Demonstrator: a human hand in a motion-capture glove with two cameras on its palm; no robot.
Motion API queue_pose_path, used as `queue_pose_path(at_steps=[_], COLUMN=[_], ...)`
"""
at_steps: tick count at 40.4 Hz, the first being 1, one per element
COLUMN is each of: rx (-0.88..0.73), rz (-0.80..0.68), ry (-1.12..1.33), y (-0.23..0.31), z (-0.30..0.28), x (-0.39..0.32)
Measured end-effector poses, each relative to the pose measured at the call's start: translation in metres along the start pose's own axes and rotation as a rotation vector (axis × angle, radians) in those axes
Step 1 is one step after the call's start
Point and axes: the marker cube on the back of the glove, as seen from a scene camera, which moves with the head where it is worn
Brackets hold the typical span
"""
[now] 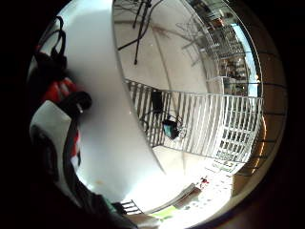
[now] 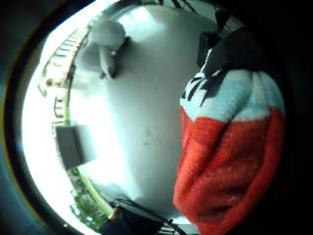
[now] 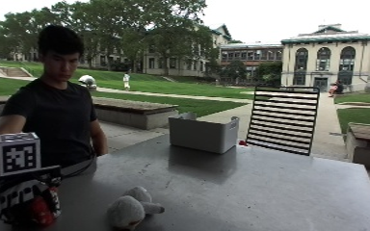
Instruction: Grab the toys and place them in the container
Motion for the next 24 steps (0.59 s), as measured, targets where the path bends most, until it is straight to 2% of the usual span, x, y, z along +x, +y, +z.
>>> queue_pose_path(at_steps=[4,9,16,18,21,24], rx=[0.051,0.020,0.032,0.101,0.289,0.281], rz=[0.012,0.035,0.073,0.074,0.055,0.062], ry=[-0.001,-0.021,-0.052,-0.049,-0.040,-0.058], y=[0.003,0.003,-0.001,-0.008,-0.025,-0.020], z=[0.001,-0.007,-0.055,-0.076,-0.108,-0.146], x=[-0.005,-0.004,-0.009,-0.015,-0.027,-0.050])
